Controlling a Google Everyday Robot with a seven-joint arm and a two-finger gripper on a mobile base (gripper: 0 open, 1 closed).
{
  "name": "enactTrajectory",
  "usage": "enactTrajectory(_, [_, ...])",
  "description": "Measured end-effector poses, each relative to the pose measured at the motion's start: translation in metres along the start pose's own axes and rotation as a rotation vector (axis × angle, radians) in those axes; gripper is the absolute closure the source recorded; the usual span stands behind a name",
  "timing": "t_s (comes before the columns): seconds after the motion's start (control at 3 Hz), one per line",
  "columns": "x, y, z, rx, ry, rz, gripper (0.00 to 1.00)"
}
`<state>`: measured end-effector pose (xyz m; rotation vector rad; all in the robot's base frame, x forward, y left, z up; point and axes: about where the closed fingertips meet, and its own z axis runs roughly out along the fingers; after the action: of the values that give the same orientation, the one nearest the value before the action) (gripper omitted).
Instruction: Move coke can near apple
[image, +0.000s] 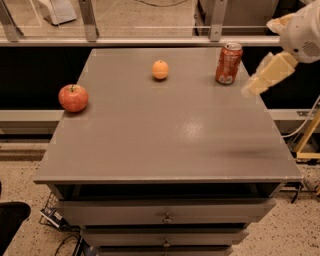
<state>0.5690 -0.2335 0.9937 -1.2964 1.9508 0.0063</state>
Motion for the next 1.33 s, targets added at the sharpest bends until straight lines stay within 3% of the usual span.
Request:
enactTrajectory(0.33, [-0.012, -0.033, 0.022, 0.058, -0.153, 0.059, 0.00])
enactTrajectory(0.67, [-0.003, -0.048, 0.040, 0.092, -0.262, 0.152, 0.00])
enactTrajectory(1.0, [0.014, -0.053, 0.067, 0.099, -0.353, 0.265, 0.00])
enactTrajectory(1.33, [0.015, -0.054, 0.073, 0.100, -0.372, 0.285, 0.00])
